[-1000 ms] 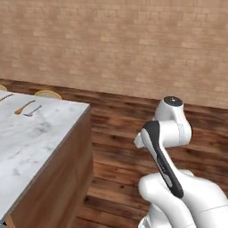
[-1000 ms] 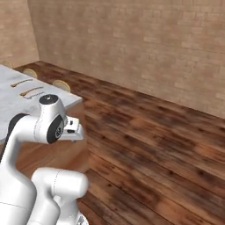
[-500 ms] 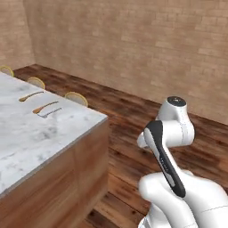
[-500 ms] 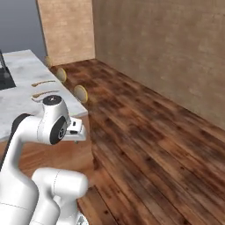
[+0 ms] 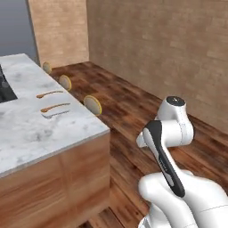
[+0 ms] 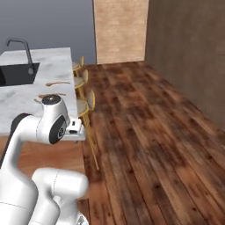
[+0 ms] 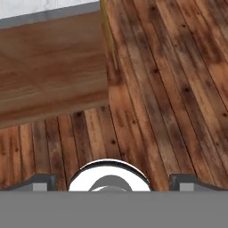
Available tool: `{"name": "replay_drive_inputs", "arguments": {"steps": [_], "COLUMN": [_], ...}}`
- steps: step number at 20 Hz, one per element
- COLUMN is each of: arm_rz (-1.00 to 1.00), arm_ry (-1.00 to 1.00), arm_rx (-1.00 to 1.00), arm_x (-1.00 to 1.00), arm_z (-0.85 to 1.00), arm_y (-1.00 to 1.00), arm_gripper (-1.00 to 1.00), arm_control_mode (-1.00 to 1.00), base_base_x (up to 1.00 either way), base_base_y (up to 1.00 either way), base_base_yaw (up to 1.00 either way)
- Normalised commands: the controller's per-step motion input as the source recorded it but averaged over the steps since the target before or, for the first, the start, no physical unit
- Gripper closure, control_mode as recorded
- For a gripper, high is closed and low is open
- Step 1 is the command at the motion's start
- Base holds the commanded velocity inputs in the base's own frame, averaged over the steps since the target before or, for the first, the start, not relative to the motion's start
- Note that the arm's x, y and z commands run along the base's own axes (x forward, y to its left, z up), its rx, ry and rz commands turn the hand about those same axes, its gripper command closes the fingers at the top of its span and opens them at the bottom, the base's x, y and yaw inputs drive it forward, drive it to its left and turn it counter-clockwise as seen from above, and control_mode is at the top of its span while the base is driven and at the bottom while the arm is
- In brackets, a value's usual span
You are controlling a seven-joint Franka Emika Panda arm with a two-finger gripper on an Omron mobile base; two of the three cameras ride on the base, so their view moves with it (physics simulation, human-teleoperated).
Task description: Pick up the metallic utensils from the counter and place them in the open drawer. Make sure not to pick up any wooden utensils.
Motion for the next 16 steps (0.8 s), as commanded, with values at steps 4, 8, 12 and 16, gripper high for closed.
{"name": "replay_drive_inputs", "arguments": {"steps": [4,8,12,16], "arm_rz": [0.0,0.0,0.0,0.0], "arm_ry": [0.0,0.0,0.0,0.0], "arm_rx": [0.0,0.0,0.0,0.0], "arm_x": [0.0,0.0,0.0,0.0], "arm_z": [0.0,0.0,0.0,0.0], "arm_y": [0.0,0.0,0.0,0.0], "arm_gripper": [-1.0,-1.0,-1.0,-1.0], "arm_control_mode": [1.0,1.0,1.0,1.0], "base_base_x": [0.9,0.93,0.7,0.57], "base_base_y": [-1.0,-0.92,-0.99,-1.0], "base_base_yaw": [0.51,0.56,0.56,0.55]}}
